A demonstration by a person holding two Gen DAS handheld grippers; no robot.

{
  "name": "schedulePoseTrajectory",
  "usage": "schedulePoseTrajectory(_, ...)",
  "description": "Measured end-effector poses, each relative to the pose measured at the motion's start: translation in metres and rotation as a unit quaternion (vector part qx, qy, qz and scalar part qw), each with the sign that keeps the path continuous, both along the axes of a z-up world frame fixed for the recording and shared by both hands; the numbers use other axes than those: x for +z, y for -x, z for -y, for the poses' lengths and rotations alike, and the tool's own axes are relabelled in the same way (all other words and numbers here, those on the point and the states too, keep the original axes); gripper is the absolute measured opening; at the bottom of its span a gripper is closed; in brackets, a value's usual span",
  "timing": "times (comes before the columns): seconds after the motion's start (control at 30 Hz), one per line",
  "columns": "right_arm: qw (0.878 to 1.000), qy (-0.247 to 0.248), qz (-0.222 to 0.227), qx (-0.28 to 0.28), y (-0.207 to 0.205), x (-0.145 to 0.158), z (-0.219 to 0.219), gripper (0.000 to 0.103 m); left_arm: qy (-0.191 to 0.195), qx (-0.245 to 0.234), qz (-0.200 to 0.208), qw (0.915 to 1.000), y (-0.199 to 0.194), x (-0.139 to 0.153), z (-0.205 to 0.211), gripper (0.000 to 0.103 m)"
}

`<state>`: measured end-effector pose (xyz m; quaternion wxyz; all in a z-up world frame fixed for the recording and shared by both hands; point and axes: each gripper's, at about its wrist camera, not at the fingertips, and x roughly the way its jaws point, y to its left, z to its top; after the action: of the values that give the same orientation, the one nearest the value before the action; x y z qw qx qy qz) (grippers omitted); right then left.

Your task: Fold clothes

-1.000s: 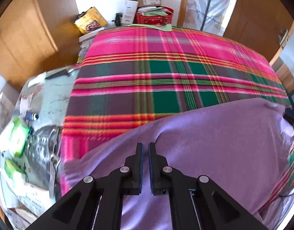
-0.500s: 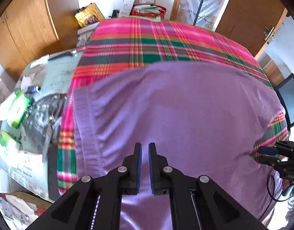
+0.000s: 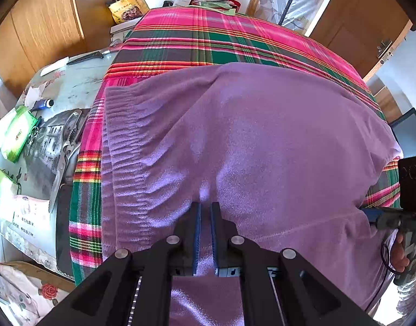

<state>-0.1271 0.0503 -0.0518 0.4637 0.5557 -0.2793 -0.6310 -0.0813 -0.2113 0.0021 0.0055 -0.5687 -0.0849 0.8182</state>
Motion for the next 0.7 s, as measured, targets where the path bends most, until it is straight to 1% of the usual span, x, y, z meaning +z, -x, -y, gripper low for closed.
schedulePoseTrajectory(0.17,1.000,-0.015,-0.004,-0.010,0.005,0.005,0.021,0.041,-0.013,0.002,-0.008,0.9999,-0.002,-0.001,0.004,0.007)
schedulePoseTrajectory(0.2,1.000,-0.015,-0.004,-0.012,0.005,0.007,0.023,0.039,-0.018,0.004,-0.009,0.9998,-0.003,-0.001,0.006,0.007)
schedulePoseTrajectory(0.23,1.000,-0.014,-0.007,-0.016,0.003,0.007,0.026,0.037,-0.023,0.006,-0.011,0.9996,-0.004,-0.001,0.007,0.007)
schedulePoseTrajectory(0.27,1.000,-0.009,-0.009,-0.022,0.002,0.008,0.026,0.028,-0.025,0.006,-0.012,0.9996,-0.004,-0.001,0.008,0.007)
schedulePoseTrajectory(0.3,0.999,-0.008,-0.010,-0.029,0.002,0.010,0.024,0.017,-0.025,0.005,-0.013,0.9996,-0.004,-0.001,0.008,0.007)
schedulePoseTrajectory(0.4,0.999,-0.009,-0.011,-0.046,-0.001,0.014,0.013,0.011,-0.027,0.003,-0.014,0.9995,-0.005,-0.001,0.008,0.007)
schedulePoseTrajectory(0.47,0.998,-0.019,-0.022,-0.049,-0.008,0.019,0.007,0.011,-0.028,0.003,-0.015,0.9995,-0.005,-0.001,0.008,0.007)
schedulePoseTrajectory(0.5,0.998,-0.029,-0.032,-0.050,-0.012,0.022,0.005,0.011,-0.029,0.003,-0.016,0.9995,-0.005,-0.002,0.009,0.007)
schedulePoseTrajectory(0.6,0.993,-0.093,-0.057,-0.051,-0.014,0.025,0.002,0.011,-0.034,0.005,-0.016,0.9993,-0.006,-0.002,0.011,0.007)
schedulePoseTrajectory(0.63,0.987,-0.133,-0.071,-0.057,-0.014,0.025,0.003,0.011,-0.036,0.006,-0.016,0.9992,-0.006,-0.002,0.012,0.007)
schedulePoseTrajectory(0.67,0.980,-0.169,-0.088,-0.059,-0.015,0.024,0.007,0.008,-0.038,0.008,-0.015,0.9991,-0.006,-0.002,0.012,0.007)
schedulePoseTrajectory(0.7,0.977,-0.182,-0.098,-0.055,-0.016,0.026,0.010,0.009,-0.040,0.009,-0.015,0.9990,-0.006,-0.002,0.013,0.007)
